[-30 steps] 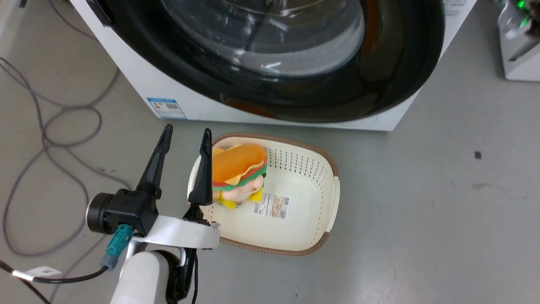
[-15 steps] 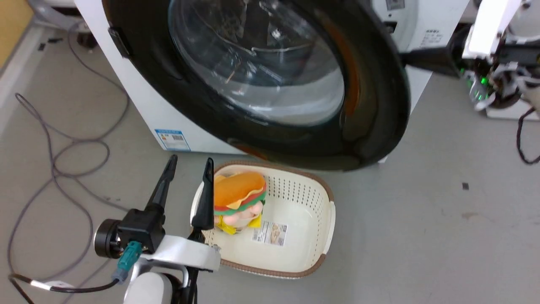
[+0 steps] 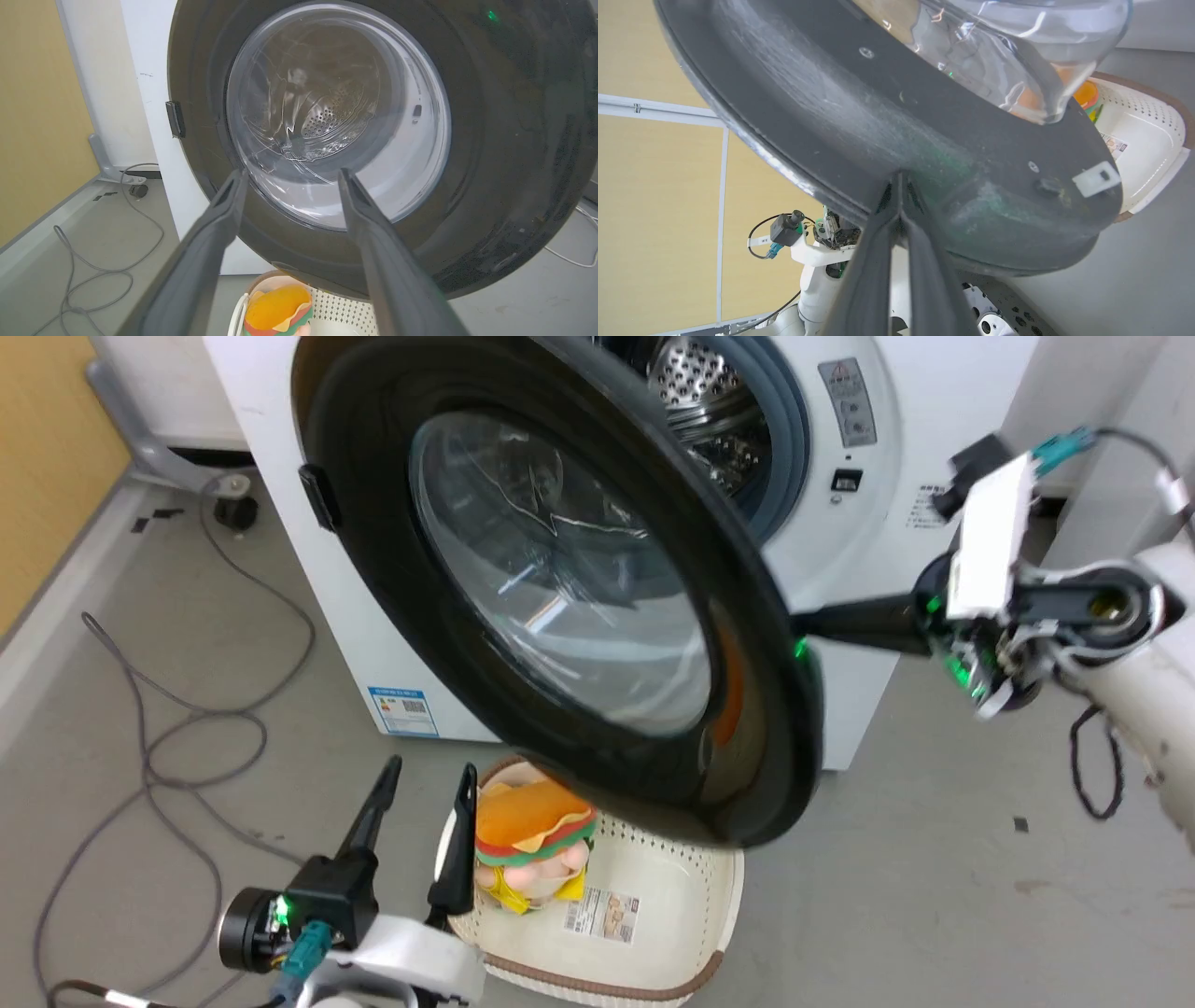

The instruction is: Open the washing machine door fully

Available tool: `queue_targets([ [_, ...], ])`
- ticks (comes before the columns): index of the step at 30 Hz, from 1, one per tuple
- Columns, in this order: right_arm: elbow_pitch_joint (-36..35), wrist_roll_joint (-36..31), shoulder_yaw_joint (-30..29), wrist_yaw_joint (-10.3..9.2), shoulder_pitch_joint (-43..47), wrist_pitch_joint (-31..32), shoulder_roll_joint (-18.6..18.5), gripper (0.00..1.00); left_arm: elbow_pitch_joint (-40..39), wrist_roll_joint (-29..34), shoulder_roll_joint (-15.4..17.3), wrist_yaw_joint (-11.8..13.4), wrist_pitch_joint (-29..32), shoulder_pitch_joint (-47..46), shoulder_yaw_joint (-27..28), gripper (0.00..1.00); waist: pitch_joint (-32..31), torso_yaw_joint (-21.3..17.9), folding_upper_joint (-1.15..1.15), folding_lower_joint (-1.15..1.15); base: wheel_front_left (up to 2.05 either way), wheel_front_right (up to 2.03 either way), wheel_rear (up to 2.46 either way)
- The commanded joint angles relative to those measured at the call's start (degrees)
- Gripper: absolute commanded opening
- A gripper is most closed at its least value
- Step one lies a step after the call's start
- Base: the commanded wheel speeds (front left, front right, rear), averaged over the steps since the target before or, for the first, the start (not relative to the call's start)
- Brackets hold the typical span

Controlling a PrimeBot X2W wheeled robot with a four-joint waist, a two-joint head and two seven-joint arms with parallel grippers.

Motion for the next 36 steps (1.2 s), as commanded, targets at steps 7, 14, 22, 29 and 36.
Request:
queue_targets([
  [7, -9.8, 3.8, 3.6, 0.07, 5.2, -2.2, -0.4, 0.0, 1.3, 1.0, 1.4, 0.2, -0.3, 2.6, -0.4, 1.0, -1.9, 1.1, 0.0, 0.01, 0.0, 0.0, 0.0],
  [14, -17.5, 7.8, 8.2, 0.07, 6.7, -5.6, -0.9, 0.0, 2.2, 1.0, 1.6, 0.4, -0.3, 3.6, -0.7, 1.0, -2.8, 2.7, 0.0, 0.01, 0.0, 0.0, 0.0],
  [22, -24.9, 11.9, 12.3, 0.07, 6.8, -9.5, -2.2, 0.0, 2.9, 0.7, 1.7, 0.4, -0.3, 3.8, -1.0, 1.0, -3.2, 3.8, 0.0, 0.01, 0.0, 0.0, 0.0],
  [29, -30.8, 14.7, 11.7, 0.07, 9.6, -16.3, -5.2, 0.0, 3.0, 0.4, 1.7, 0.8, -0.3, 4.1, -0.9, 1.0, -3.3, 3.0, 0.0, 0.01, 0.0, 0.0, 0.0],
  [36, -37.2, 10.2, 3.0, 0.07, 20.8, -33.7, -7.4, 1.0, 3.0, 0.0, 1.7, 1.3, -0.3, 4.6, -0.4, 1.0, -3.3, 0.7, 0.0, 0.01, 0.0, 0.0, 0.0],
])
